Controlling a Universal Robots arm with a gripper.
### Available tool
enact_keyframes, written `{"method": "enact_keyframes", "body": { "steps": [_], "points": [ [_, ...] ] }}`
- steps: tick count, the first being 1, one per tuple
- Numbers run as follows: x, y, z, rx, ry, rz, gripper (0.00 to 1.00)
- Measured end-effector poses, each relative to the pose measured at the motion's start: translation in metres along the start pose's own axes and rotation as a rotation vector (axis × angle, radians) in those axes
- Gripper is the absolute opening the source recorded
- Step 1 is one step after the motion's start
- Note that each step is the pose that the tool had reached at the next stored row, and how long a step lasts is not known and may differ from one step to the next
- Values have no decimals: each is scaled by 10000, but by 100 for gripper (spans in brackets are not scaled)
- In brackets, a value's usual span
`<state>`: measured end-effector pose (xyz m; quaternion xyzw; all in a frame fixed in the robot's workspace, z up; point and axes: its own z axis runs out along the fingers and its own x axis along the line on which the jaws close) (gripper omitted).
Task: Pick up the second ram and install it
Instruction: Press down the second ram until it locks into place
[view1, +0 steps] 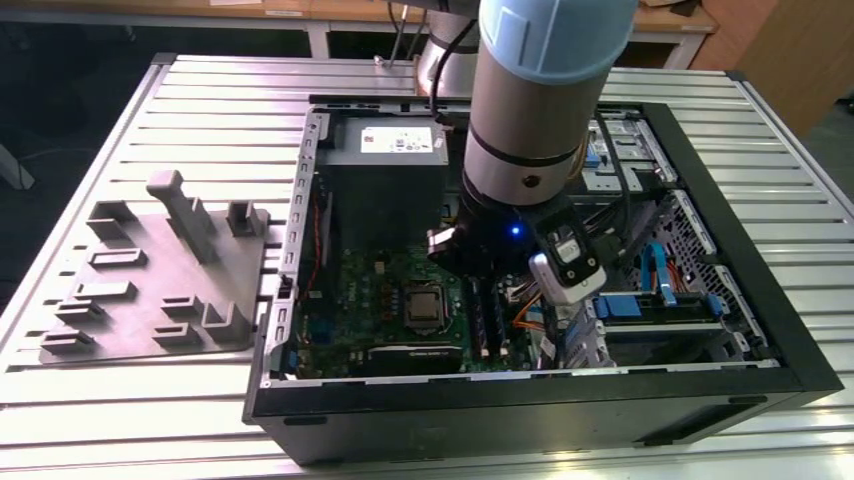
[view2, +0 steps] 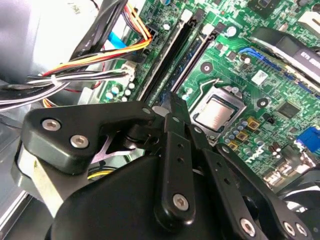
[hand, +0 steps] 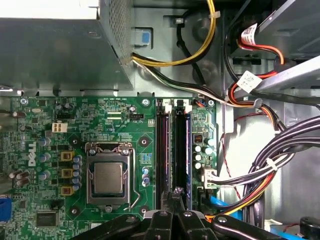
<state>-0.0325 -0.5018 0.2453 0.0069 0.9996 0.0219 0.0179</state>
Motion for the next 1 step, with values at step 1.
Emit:
{"method": "enact_keyframes", "body": {
  "steps": [1],
  "points": [
    [0, 0, -1, 0, 0, 0, 10]
  ]
}}
